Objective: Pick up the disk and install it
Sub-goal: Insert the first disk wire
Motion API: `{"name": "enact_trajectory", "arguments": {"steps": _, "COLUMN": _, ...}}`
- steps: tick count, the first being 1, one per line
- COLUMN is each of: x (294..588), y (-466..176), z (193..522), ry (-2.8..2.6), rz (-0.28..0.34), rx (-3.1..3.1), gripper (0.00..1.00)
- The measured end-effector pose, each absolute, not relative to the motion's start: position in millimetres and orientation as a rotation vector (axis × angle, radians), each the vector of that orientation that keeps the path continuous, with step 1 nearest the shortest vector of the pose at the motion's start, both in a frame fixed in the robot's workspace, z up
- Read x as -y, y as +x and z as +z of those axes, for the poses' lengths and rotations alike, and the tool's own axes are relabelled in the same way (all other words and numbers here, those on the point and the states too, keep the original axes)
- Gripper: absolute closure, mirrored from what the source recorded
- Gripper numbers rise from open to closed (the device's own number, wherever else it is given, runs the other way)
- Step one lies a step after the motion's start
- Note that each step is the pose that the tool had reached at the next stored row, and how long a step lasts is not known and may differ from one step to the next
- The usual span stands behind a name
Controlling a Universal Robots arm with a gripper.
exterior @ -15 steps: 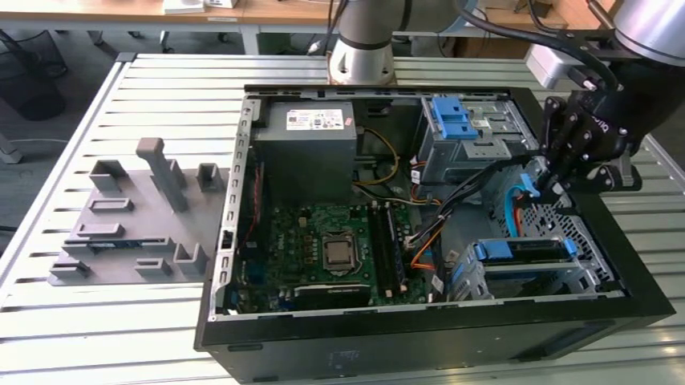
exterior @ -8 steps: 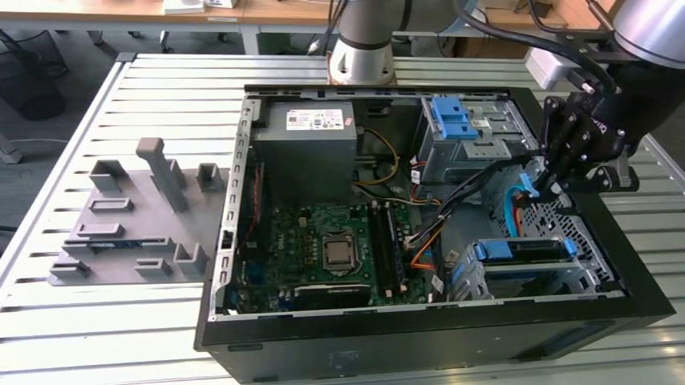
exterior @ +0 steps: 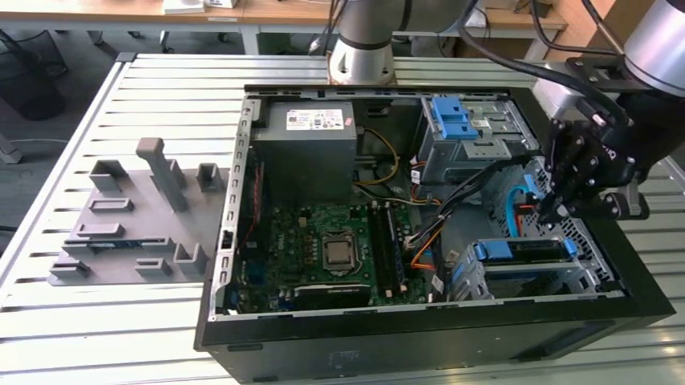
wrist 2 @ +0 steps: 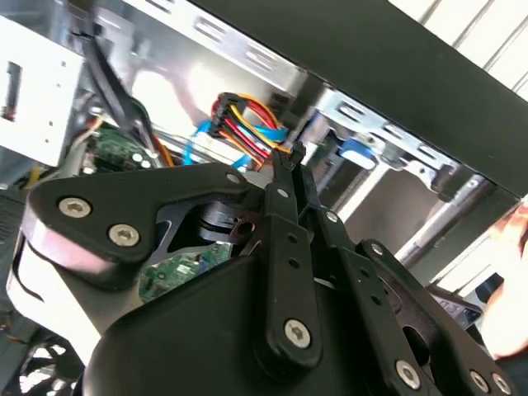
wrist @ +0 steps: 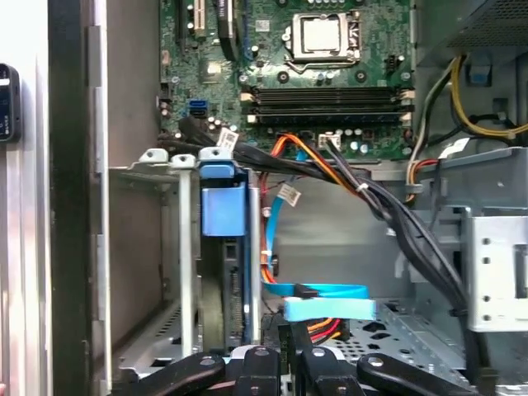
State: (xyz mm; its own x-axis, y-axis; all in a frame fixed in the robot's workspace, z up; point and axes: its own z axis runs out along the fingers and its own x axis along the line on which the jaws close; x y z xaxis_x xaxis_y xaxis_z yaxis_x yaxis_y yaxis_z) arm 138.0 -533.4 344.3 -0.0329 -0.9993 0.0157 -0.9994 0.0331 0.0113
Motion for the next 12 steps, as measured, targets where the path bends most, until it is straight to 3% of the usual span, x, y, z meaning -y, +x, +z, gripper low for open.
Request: {"name": "enact_trajectory", "arguments": {"steps": 12, "x": 554.2, "y": 135.0, "z": 340.1, "ry": 2.192, "rz": -0.043, "rx": 2.265, "gripper": 0.83}}
